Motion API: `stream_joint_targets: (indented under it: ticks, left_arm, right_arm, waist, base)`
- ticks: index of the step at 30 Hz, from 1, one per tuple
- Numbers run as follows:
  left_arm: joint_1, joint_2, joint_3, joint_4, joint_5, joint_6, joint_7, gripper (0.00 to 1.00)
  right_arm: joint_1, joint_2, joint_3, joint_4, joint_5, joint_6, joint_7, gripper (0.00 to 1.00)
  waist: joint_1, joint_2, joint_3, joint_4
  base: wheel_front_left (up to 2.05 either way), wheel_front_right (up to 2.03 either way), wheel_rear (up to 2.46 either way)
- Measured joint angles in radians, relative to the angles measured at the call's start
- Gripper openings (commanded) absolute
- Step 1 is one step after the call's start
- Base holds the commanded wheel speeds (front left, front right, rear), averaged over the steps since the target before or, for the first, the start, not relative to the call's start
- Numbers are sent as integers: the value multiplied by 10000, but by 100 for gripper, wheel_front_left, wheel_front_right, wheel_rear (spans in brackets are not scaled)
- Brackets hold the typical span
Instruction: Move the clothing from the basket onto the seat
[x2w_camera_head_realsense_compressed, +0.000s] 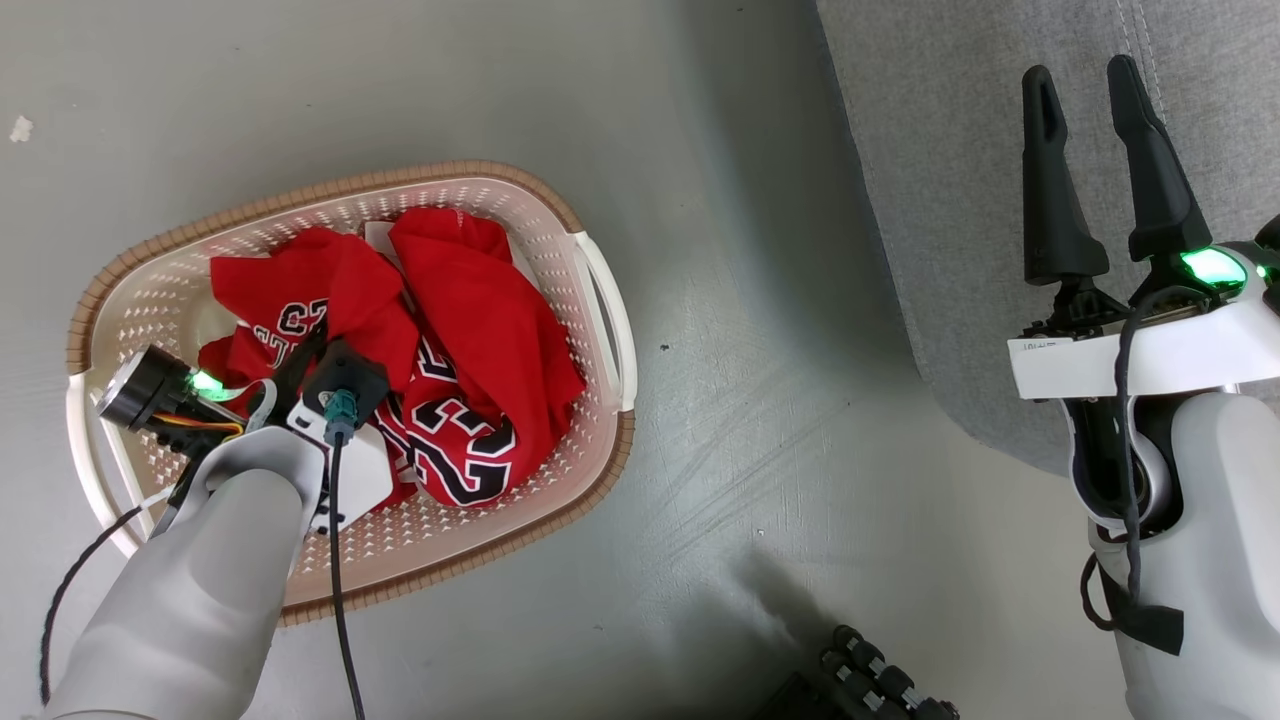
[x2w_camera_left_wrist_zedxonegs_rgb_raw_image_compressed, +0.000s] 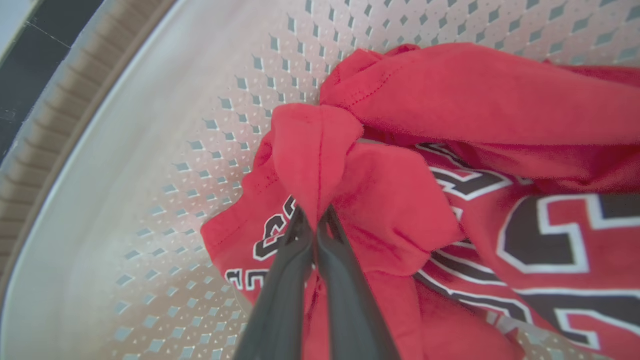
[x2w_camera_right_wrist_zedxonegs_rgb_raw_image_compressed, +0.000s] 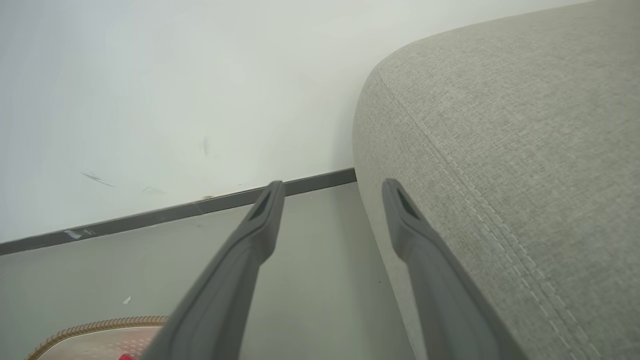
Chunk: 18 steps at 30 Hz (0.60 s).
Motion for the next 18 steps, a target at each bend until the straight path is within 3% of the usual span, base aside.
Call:
stream_joint_targets:
  ticks: [18]
  left_arm:
    - [412,-59,146,-1091,-504,73,-339,0]
  right_arm:
    - [-186,-8,134,577,-46,0,-12,100]
  waist:
    - [0,0,-775,439]
  base:
    - [0,0,0]
